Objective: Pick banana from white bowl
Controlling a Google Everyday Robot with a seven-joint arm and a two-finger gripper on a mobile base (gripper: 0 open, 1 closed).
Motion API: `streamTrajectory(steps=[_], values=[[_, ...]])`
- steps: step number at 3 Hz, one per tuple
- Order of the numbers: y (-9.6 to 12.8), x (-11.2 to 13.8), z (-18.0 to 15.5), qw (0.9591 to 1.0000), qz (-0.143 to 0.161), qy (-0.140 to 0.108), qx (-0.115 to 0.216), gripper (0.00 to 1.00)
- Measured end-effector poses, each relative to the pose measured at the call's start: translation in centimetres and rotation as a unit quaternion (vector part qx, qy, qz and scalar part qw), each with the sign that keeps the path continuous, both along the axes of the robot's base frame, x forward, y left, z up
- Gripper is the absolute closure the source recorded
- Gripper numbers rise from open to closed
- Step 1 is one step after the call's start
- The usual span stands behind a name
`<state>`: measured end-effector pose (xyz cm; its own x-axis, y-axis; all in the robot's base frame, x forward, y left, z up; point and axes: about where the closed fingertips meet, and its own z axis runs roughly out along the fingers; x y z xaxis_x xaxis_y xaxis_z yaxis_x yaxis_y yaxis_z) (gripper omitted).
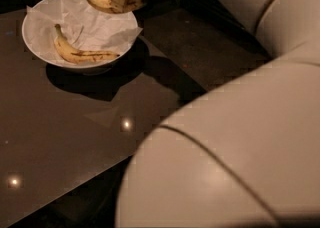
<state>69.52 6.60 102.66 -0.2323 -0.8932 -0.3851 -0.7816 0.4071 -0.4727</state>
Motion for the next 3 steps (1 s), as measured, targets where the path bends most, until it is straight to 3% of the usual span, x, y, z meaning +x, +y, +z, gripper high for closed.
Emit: streamTrajectory(steps=[1,2,3], values=[[-0.5,-2.1,-0.1,0.9994,-0.024,-0.003,0.023,1.0],[-2.3,-2.4,0.1,0.9982,-0.05,-0.007,0.033,1.0],[-3.1,-2.3,0.0,0.9979,-0.056,-0.007,0.031,1.0]])
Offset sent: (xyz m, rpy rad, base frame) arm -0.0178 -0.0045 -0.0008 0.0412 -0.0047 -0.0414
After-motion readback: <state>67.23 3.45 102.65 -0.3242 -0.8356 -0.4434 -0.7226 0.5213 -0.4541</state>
